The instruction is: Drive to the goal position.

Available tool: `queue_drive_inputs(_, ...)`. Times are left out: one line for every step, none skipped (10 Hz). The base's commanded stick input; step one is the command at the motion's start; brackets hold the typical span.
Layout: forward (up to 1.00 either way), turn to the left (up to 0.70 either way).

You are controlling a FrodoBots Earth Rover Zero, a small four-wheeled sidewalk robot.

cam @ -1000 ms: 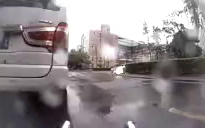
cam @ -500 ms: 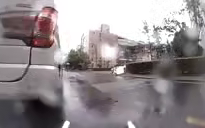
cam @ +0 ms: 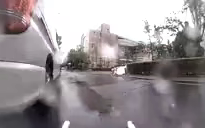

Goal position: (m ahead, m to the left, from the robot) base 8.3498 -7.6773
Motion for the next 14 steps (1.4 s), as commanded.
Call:
queue_drive_inputs(0.7, 0.14)
queue_drive_inputs(0.7, 0.14)
queue_drive_inputs(0.7, 0.14)
queue_drive_inputs(0.7, 0.14)
queue_drive_inputs(0.7, 0.14)
queue_drive_inputs(0.7, 0.14)
queue_drive_inputs(0.7, 0.14)
queue_drive_inputs(0.7, 0.14)
queue_drive_inputs(0.7, 0.14)
queue_drive_inputs(0.7, 0.14)
queue_drive_inputs(0.7, 0.13)
queue_drive_inputs(0.7, 0.01)
queue_drive_inputs(0.7, 0.0)
queue_drive_inputs(0.7, 0.0)
